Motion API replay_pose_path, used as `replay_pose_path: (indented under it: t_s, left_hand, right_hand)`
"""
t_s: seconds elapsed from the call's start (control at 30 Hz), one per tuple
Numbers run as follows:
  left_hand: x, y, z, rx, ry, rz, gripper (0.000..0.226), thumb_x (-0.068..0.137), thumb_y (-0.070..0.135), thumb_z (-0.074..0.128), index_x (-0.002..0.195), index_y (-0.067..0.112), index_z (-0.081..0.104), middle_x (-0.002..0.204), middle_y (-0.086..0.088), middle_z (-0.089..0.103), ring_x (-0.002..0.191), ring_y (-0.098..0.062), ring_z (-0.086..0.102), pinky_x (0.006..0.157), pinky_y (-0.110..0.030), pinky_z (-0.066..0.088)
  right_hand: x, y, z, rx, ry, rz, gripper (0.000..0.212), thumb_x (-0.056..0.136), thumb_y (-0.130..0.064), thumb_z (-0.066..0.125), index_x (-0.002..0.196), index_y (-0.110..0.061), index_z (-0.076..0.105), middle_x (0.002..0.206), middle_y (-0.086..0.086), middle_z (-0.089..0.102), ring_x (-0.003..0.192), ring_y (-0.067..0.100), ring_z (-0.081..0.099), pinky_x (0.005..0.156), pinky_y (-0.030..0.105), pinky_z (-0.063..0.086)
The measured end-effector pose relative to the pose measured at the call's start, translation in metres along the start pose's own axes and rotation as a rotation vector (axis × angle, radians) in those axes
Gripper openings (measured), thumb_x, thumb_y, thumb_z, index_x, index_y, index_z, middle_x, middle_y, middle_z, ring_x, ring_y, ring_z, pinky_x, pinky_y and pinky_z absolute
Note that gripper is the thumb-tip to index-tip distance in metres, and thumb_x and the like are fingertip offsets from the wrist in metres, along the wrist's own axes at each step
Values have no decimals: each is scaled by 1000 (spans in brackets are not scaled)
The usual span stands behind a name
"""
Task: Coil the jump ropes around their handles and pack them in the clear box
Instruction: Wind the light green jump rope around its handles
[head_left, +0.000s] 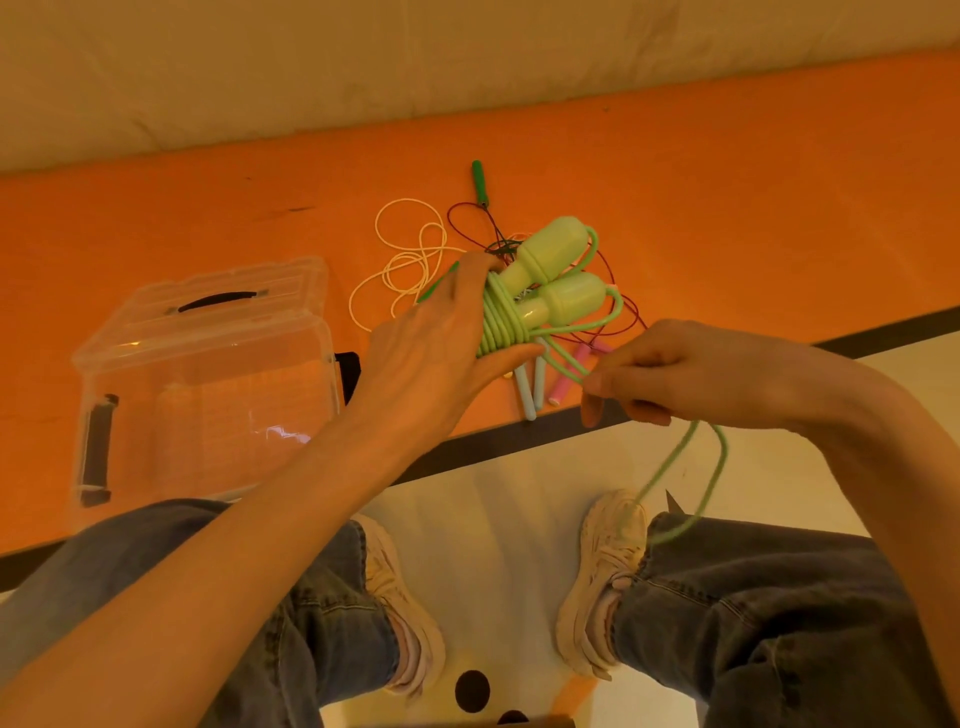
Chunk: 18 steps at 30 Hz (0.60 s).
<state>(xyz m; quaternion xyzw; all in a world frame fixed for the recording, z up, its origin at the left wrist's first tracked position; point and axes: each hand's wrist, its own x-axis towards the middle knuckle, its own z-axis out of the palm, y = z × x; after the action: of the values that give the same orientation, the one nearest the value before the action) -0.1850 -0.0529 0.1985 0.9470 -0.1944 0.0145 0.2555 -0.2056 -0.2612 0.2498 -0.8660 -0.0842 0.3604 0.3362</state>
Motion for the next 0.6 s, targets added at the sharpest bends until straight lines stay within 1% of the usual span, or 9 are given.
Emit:
replay_pose_path:
  t_s: [0.1,0.13,0.23,0.3,0.4,0.47,0.53,0.57,0.6]
  left_hand:
    - [1,-2,-1,53,-1,17,66,86,57,55,137,20,35,127,-1,53,97,-28,60,61,-35,45]
    - [1,-3,0,52,-7,15,65,87,55,55,138,19,34,129,-2,52,99,-29,60,62,-35,44]
    - [3,-4,1,31,-32,3,61,89,48,58,137,19,33,129,-4,51,102,-30,58,64,-34,41]
    - [3,-6,1,37,-34,-5,60,88,48,58,136,18,35,127,-4,52,100,-29,58,63,-33,38]
    - [5,-9,1,29,-25,-25,61,85,49,58,132,16,38,120,-5,54,94,-29,59,60,-34,39]
    - [6,-9,2,2,-13,-24,60,85,49,59,130,15,39,118,-6,55,92,-29,59,60,-35,39]
    - [6,-8,2,-15,-9,-16,59,85,47,61,129,15,38,118,-6,54,93,-30,59,62,-37,43]
    - [6,-8,3,-15,-12,-13,59,86,47,61,129,14,38,118,-6,53,94,-30,58,63,-38,44]
    - [5,-7,3,-14,-16,-10,59,86,47,61,130,14,38,119,-7,53,95,-30,58,64,-38,44]
  right_hand:
    - [-1,-2,-1,77,73,-17,43,96,-40,45,83,-7,70,49,-7,38,47,9,32,52,25,31]
    - [-1,-3,-1,90,110,-23,45,95,-40,45,83,-4,68,49,-8,36,46,8,31,52,26,30]
    - [-1,-7,3,24,226,-66,35,93,-42,47,78,-20,71,45,-8,40,42,6,33,48,23,29]
    - [-2,-10,5,-37,334,-114,21,90,-38,54,85,-29,73,44,-11,48,41,4,43,44,16,32]
    - [-2,-11,7,-105,479,-122,16,85,-31,65,96,-24,74,56,-15,58,50,-10,52,46,8,37]
    - [-1,-11,10,-191,466,-90,16,85,-35,65,95,-26,75,66,-15,63,60,-6,56,47,15,42]
    - [1,-12,14,-285,356,-101,21,87,-40,61,90,-26,76,70,-12,65,62,3,59,51,26,49]
    - [2,-13,16,-287,298,-129,24,87,-41,58,86,-25,75,67,-11,65,59,4,59,51,27,48]
    - [2,-14,18,-268,260,-158,27,88,-41,57,81,-22,74,62,-10,64,55,4,58,49,21,44]
